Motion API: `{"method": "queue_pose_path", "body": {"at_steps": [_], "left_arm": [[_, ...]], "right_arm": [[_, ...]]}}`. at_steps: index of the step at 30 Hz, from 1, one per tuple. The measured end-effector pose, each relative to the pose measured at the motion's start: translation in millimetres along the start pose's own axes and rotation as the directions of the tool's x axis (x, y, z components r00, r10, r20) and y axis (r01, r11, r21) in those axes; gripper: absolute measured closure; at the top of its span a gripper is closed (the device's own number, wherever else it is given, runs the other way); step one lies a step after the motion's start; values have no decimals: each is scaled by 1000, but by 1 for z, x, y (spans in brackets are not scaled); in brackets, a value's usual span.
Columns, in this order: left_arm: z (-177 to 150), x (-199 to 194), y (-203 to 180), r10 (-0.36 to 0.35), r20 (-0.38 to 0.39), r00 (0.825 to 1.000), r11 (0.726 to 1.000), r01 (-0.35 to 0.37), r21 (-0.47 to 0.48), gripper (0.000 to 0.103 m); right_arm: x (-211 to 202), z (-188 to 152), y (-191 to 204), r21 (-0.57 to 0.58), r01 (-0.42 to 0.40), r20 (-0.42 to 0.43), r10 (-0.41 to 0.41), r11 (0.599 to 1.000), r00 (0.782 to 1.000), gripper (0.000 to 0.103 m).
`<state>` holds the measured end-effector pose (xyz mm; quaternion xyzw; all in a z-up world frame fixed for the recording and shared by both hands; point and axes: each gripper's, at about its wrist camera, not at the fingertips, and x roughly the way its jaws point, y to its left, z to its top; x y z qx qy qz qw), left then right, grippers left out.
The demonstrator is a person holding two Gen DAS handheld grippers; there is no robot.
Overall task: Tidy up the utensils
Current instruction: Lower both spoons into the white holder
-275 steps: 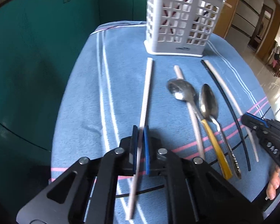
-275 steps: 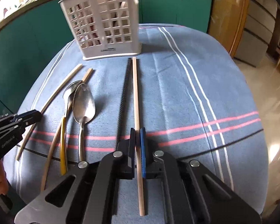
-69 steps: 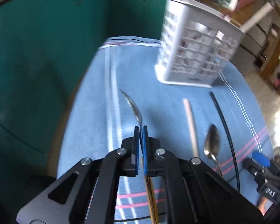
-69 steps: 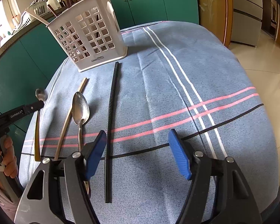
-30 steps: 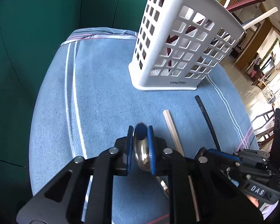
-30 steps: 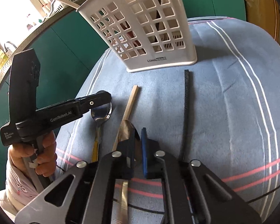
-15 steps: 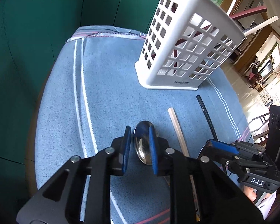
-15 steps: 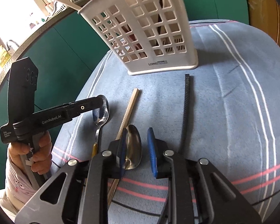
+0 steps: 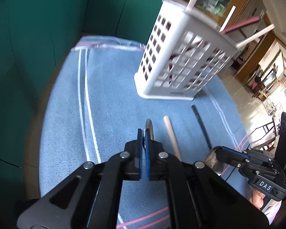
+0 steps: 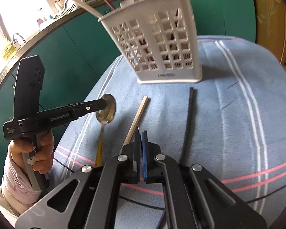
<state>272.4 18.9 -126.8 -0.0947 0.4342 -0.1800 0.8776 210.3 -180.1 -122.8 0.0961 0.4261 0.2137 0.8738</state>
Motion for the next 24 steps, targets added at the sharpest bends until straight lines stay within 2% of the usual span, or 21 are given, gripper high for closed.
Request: {"method": "queue_pose_path", "body": {"at_steps": [4,6,10,13,15,19,22,24], "left_arm": [[5,-31,-14,49,110,993,997,-55,51,101],[8,-46,-20,69,167,983,994,-83,73,101],[14,-73,-30,102,266,959,989,-127,78,101],[16,-95,-36,148,353,924,980,-186,76,101],[18,-106,-37,159,387,908,977,-202,72,101],[27,-124,-37,166,426,889,976,-209,57,101],[40,-145,-39,154,471,869,978,-203,55,101],[54,-165,-42,135,513,848,979,-194,62,101]], "right_arm": [[-21,8,0,-22,68,66,-66,997,996,101],[-27,12,1,-34,113,83,-110,993,990,101],[-49,18,1,-35,152,156,-145,988,977,101],[-64,23,5,-48,234,212,-219,971,952,101],[-64,27,6,-63,261,205,-244,963,948,101],[-56,32,8,-94,308,185,-287,947,940,101],[-75,45,14,-101,329,242,-297,939,924,101],[-91,58,18,-91,346,291,-307,934,906,101]]}}
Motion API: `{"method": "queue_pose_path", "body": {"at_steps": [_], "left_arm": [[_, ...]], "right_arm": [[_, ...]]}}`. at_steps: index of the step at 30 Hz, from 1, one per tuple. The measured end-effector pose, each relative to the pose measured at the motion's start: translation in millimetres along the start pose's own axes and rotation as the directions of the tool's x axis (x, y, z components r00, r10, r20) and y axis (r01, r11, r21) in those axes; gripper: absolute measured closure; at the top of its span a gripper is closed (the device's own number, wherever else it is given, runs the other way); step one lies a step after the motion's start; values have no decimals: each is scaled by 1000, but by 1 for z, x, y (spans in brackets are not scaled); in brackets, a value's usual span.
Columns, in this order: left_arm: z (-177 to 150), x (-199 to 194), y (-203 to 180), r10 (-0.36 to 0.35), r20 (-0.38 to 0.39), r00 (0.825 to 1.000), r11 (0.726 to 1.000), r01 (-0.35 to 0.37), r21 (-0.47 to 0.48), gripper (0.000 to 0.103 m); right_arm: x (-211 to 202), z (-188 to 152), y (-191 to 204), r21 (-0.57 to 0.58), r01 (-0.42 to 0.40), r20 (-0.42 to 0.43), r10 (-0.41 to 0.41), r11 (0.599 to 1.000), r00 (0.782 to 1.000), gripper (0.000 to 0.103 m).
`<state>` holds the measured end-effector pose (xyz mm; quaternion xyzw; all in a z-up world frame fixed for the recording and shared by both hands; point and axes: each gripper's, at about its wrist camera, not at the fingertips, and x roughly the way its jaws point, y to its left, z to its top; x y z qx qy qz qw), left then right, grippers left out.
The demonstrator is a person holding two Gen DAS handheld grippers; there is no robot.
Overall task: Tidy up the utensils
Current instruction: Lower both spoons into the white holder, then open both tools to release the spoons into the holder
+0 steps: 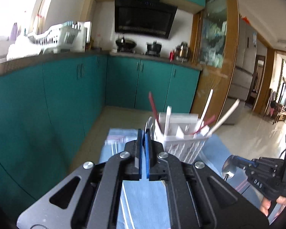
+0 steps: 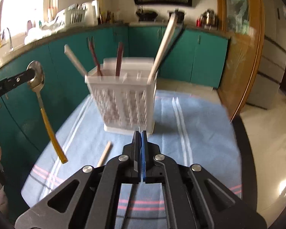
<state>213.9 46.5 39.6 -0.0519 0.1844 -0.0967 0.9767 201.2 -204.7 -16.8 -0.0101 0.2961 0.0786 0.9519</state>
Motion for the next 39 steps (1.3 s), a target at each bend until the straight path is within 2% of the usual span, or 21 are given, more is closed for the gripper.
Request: {"method": "queue_pose_path", "body": {"at_steps": [4,6,9,11,14,16,20,24,29,34,37,39], "left_arm": [[42,-16,8,-16,87,996,999,19,-37,101],[65,-22,5,20,165,986,999,-15,-30,101],[92,-21,-3,46,226,973,999,-41,-30,101],[102,-14,-11,83,255,963,997,-78,-30,101],[109,7,-22,149,275,950,989,-148,-24,101],[109,21,-27,177,267,947,984,-180,-12,101],[101,64,-40,225,227,947,970,-240,40,101],[87,99,-46,264,176,948,956,-281,79,101],[69,126,-43,264,97,960,959,-272,83,101],[61,137,-36,235,40,971,970,-237,46,99],[63,131,-32,226,53,973,973,-228,28,96],[65,122,-30,216,70,974,976,-218,14,83]], "right_arm": [[-23,42,-7,21,42,103,-44,999,994,101],[-32,60,-8,28,79,155,-83,996,984,101],[-43,92,-14,72,123,231,-136,990,963,101],[-51,113,-15,105,192,306,-215,976,927,101],[-47,133,-12,129,274,355,-302,953,885,101],[-29,142,-9,116,316,343,-336,942,877,101],[19,144,-4,50,363,288,-361,931,887,101],[50,134,-4,20,328,256,-322,944,911,102],[73,123,-14,32,270,202,-271,962,941,102],[69,120,-11,28,233,200,-234,972,951,100],[59,117,-12,42,210,217,-214,977,952,86],[50,116,-13,47,200,236,-206,979,950,78]]}}
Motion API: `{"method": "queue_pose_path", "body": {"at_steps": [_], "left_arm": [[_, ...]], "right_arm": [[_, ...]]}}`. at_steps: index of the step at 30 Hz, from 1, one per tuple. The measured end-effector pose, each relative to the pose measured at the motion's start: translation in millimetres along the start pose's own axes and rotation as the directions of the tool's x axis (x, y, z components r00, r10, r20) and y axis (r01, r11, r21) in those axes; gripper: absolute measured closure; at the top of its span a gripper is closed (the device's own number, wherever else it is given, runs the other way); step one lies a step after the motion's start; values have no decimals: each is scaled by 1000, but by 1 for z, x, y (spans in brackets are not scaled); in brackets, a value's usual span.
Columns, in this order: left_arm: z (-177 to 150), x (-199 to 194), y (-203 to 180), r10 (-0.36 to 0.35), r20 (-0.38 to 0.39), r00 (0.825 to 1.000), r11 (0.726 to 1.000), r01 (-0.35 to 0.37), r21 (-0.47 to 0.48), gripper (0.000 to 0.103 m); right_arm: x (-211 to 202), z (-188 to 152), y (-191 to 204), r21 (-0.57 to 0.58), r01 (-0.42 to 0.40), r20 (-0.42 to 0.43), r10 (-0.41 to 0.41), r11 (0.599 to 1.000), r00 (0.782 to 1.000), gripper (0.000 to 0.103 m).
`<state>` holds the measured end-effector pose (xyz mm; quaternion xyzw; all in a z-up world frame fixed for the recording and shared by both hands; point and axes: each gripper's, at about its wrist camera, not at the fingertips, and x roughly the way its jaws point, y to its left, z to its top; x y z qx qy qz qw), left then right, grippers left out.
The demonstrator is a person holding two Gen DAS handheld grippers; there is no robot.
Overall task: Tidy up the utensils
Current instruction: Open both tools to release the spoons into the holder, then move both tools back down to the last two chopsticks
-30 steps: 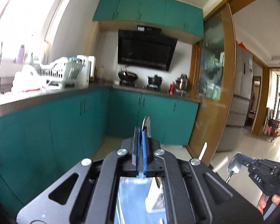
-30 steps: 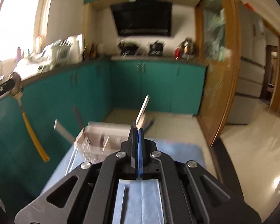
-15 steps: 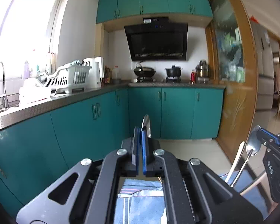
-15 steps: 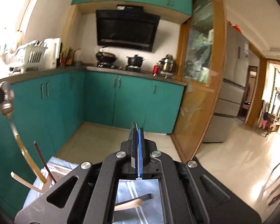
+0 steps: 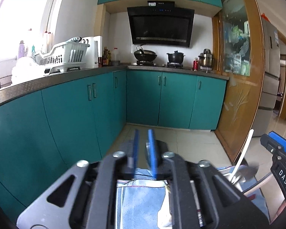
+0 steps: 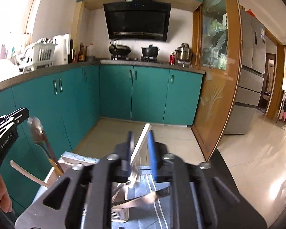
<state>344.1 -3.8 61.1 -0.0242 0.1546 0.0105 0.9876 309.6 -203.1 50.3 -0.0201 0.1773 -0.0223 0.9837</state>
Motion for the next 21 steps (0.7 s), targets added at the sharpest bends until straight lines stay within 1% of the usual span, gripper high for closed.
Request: {"method": "queue_pose_path", "body": {"at_steps": [4,5,6,8,9,11,13,14,15,16,17,18,19,20,21], "left_arm": [[1,-24,16,-8,39,999,1000,9,-27,76],[-1,-32,22,-4,44,999,999,6,-42,74],[-4,-40,29,-4,40,999,998,7,-58,73],[-14,-54,39,-12,19,1000,997,14,-81,73],[-22,-60,44,-18,-1,1000,996,18,-88,72],[-41,-71,50,-33,-48,998,995,28,-92,71],[-66,-79,53,-55,-111,992,995,46,-85,70],[-82,-81,51,-81,-158,984,995,70,-73,69],[-100,-81,47,-107,-215,971,994,96,-59,69],[-113,-80,42,-126,-257,958,992,117,-50,69],[-135,-78,35,-163,-329,930,986,159,-40,69],[-152,-75,27,-195,-382,904,980,196,-36,69],[-165,-74,22,-212,-413,886,976,217,-34,69],[-181,-71,14,-226,-455,861,971,238,-32,69],[-194,-70,7,-241,-495,835,965,259,-33,69]], "right_arm": [[-31,1,-12,47,-48,41,46,998,998,74],[-44,-1,-17,68,-62,58,58,996,997,71],[-57,-4,-23,89,-76,75,70,993,995,65],[-79,-14,-32,119,-97,86,87,988,992,62],[-87,-21,-36,132,-104,84,94,986,992,62],[-105,-47,-45,164,-117,57,109,979,992,61],[-108,-84,-50,193,-133,-35,143,972,989,61],[-104,-101,-49,200,-143,-88,164,969,983,61],[-97,-122,-46,203,-153,-162,187,967,969,61],[-91,-136,-42,202,-154,-216,197,967,956,61],[-83,-155,-36,195,-153,-286,206,969,936,62],[-74,-176,-27,191,-158,-361,219,969,906,62],[-69,-187,-21,195,-167,-397,233,967,888,62],[-63,-201,-13,202,-181,-441,254,963,861,63],[-61,-214,-4,199,-187,-478,262,962,838,63]]}}
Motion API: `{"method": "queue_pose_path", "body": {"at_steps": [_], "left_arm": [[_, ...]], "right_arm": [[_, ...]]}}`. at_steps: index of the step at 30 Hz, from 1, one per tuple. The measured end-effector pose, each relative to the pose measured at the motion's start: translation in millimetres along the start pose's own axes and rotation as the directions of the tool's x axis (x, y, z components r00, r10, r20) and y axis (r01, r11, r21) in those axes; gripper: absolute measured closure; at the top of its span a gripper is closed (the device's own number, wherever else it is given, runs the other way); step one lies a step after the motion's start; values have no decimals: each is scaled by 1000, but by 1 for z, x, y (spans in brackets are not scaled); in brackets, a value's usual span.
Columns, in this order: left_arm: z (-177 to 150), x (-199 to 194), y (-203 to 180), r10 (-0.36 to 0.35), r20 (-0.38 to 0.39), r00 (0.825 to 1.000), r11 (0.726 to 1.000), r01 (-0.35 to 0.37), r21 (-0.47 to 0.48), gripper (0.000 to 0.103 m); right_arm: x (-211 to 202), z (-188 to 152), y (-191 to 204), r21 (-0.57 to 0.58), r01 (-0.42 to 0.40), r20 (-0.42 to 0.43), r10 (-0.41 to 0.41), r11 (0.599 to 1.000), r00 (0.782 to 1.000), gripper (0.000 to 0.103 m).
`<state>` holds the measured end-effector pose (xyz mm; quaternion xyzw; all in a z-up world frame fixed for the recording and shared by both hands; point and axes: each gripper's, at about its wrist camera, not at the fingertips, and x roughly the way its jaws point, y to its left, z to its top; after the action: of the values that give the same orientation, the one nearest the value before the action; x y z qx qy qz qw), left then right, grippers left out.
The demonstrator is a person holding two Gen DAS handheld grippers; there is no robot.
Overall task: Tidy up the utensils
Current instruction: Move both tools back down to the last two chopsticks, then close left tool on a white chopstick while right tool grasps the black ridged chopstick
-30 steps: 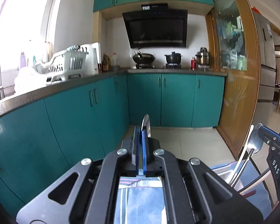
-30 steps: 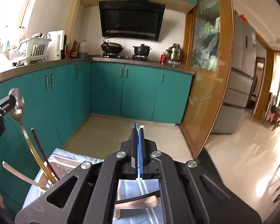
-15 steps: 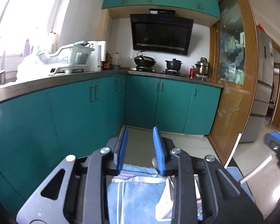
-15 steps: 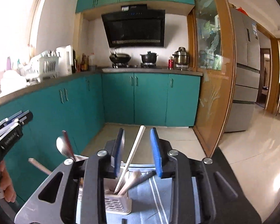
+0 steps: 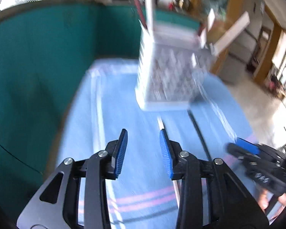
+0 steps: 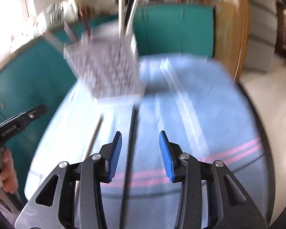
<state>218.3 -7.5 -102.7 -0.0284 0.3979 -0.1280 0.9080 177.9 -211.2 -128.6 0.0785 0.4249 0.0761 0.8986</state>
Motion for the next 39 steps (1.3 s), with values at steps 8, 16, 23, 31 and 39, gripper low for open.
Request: {"method": "queue_pose_path", "body": {"at_steps": [8,16,23,31,39], "left_arm": [[-32,21,-23,-76,-110,991,996,80,37,65],[-36,19,-26,-42,-100,994,996,49,70,64],[-39,22,-45,10,-93,996,990,3,143,64],[-49,29,-43,57,-130,990,985,-34,172,83],[-52,26,-40,100,-123,987,979,-75,189,96]], "right_arm": [[18,-15,20,-48,31,-100,-36,998,994,91],[-5,-32,0,29,31,-89,-29,999,996,97],[-21,-33,-9,43,64,-68,-61,997,996,97],[-14,-37,-9,59,67,-88,-62,996,994,92],[-16,-37,-10,63,91,-76,-87,994,993,73]]}}
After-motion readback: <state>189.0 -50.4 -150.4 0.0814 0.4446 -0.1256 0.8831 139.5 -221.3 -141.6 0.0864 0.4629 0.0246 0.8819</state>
